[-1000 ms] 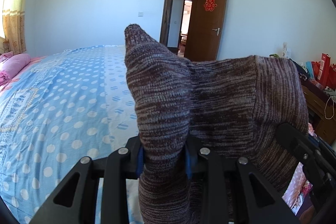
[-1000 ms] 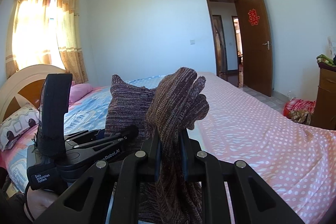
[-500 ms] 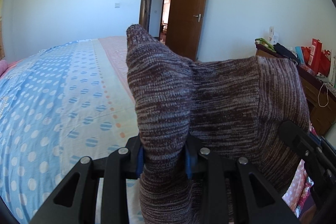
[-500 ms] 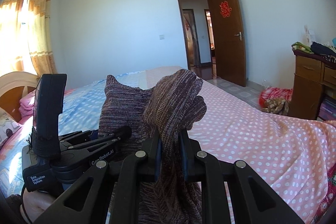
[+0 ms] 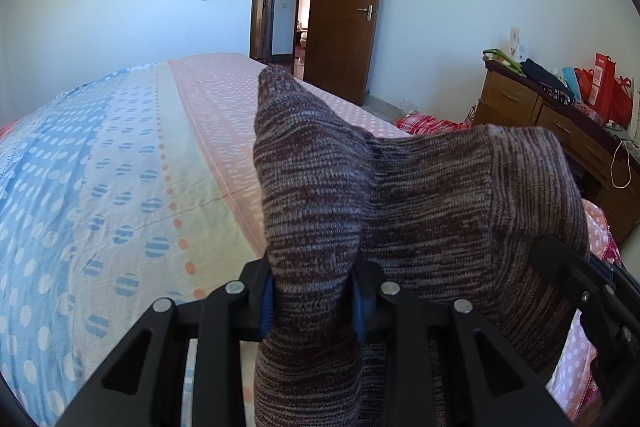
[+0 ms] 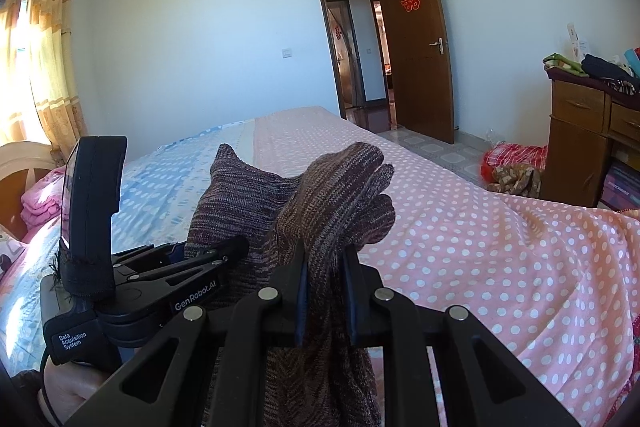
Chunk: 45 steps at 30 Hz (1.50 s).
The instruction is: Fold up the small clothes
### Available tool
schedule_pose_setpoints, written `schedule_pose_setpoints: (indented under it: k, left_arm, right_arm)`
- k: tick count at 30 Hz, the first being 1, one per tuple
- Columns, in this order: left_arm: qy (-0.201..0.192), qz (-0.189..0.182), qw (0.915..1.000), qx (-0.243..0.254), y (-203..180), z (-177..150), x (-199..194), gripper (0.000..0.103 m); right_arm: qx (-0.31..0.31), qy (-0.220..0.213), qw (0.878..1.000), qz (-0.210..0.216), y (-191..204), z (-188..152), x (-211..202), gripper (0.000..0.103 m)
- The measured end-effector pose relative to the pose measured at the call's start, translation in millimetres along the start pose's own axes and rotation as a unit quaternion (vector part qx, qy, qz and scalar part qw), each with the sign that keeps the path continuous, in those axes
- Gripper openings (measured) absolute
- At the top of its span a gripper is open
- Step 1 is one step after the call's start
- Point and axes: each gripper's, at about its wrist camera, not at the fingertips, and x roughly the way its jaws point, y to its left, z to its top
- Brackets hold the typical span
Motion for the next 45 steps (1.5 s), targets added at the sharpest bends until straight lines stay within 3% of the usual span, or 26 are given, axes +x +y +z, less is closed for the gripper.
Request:
schedule_pose_setpoints:
  k: [17,23,29,37,43,45]
  left_arm:
    - [0.019,0.014,0.9996,-0.017,11,5,27,0.03]
    - [0.016,0.026,0.9993,-0.021,16,11,42,0.03]
    - [0.016,0.038,0.9988,-0.027,23,13,71,0.03]
    - [0.053,0.039,0.9964,-0.053,32,8,91,0.032]
    - [0.084,0.054,0.9937,-0.05,30,9,102,0.049]
    - [0.091,0.067,0.9925,-0.045,32,10,105,0.068]
  right_arm:
    - [-0.034,0.018,0.999,-0.004,9,10,44,0.015]
    - [-0.063,0.021,0.997,-0.024,12,12,70,0.015]
    - [-0.071,0.063,0.994,-0.048,5,8,112,0.015]
    - [-0.017,0.132,0.99,-0.045,-15,7,139,0.015]
    - [0.032,0.2,0.979,-0.041,-34,-2,164,0.016]
    - [0.046,0.205,0.977,-0.038,-39,-3,166,0.018]
